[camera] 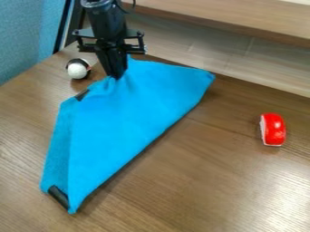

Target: Fold the cloth from right to top left

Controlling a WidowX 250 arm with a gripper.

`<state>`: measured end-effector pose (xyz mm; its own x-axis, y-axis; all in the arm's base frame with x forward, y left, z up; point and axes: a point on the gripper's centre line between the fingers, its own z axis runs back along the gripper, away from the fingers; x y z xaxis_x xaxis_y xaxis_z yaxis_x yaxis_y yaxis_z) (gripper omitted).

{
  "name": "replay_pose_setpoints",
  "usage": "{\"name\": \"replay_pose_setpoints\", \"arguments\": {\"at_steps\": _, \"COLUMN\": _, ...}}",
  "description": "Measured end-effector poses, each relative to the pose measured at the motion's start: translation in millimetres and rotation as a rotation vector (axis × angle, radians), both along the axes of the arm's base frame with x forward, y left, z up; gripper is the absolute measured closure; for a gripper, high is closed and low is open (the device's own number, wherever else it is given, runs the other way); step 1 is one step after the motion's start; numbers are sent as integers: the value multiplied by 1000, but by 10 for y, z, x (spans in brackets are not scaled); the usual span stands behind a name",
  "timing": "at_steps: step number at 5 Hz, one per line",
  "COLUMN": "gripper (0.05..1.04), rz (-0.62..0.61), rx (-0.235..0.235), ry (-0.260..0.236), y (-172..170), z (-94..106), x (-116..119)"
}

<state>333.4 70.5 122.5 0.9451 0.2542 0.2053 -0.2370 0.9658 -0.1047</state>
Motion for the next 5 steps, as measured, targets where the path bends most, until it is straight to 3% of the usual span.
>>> {"name": "replay_pose_setpoints", "arguments": {"at_steps": 1, "gripper": 1021, "rz": -10, "rx": 16, "ry": 24, "y": 123, "z": -100, "x": 61}}
{"name": "replay_pose_setpoints", "arguments": {"at_steps": 3, "gripper": 1024, "rz": -42, "rx": 81, "ry": 111, "y": 376, "z": -604, "x": 78}}
{"name": "replay_pose_setpoints", "arguments": {"at_steps": 5, "gripper": 1008, "rz": -21, "rx": 48, "ry": 173, "y": 495, "z": -939, "x": -23}}
